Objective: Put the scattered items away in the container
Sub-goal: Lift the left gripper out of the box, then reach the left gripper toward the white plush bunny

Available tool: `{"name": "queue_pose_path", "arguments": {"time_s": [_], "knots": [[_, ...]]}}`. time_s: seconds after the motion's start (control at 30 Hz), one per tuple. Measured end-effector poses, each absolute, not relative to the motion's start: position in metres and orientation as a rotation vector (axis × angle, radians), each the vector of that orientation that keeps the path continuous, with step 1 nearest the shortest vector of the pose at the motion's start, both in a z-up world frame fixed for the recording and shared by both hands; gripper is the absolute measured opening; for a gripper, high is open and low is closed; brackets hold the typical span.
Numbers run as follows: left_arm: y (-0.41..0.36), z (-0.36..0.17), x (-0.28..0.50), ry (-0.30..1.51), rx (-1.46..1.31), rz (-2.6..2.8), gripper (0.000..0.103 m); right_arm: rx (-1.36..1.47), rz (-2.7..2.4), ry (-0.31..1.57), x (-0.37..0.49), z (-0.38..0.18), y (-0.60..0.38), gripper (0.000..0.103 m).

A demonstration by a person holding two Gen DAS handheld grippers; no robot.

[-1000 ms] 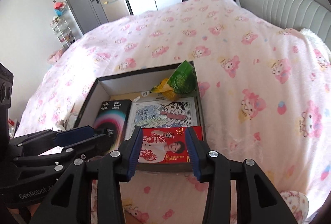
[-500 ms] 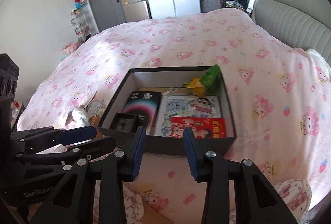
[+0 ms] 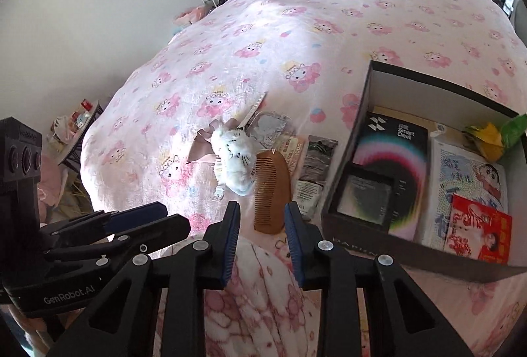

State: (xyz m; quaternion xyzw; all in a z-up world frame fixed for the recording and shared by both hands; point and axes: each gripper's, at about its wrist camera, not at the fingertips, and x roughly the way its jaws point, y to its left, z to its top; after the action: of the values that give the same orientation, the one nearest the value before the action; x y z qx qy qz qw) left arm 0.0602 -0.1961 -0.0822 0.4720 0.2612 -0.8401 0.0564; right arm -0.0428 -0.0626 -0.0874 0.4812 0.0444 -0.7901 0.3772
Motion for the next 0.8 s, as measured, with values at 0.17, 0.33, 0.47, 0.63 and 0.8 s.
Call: {"name": "queue_pose_path", "arguments": {"time_s": [0.17, 0.33, 0.47, 0.63, 0.8], "knots": [[-0.242, -0.103, 0.050, 0.871, 1.408, -2.491, 0.043, 1.234, -2.007, 0.152, -0.067, -0.088, -0.094, 0.025], [-0.270, -0.136, 0.031, 0.977, 1.433, -2.432, 0.044, 1.319, -1.939, 0.197, -0.085, -0.117, -0.124, 0.026], [-0.291, -0.168, 0.006, 1.117, 1.485, -2.367, 0.047, 1.412, -1.858, 0.269, -0.096, -0.149, -0.151, 0.026], [-0.308, -0.188, -0.018, 1.210, 1.478, -2.333, 0.059, 1.453, -1.821, 0.323, -0.110, -0.169, -0.174, 0.033], [-0.316, -0.207, -0.035, 1.304, 1.479, -2.309, 0.062, 1.475, -1.739, 0.309, -0.120, -0.182, -0.188, 0.041]]}}
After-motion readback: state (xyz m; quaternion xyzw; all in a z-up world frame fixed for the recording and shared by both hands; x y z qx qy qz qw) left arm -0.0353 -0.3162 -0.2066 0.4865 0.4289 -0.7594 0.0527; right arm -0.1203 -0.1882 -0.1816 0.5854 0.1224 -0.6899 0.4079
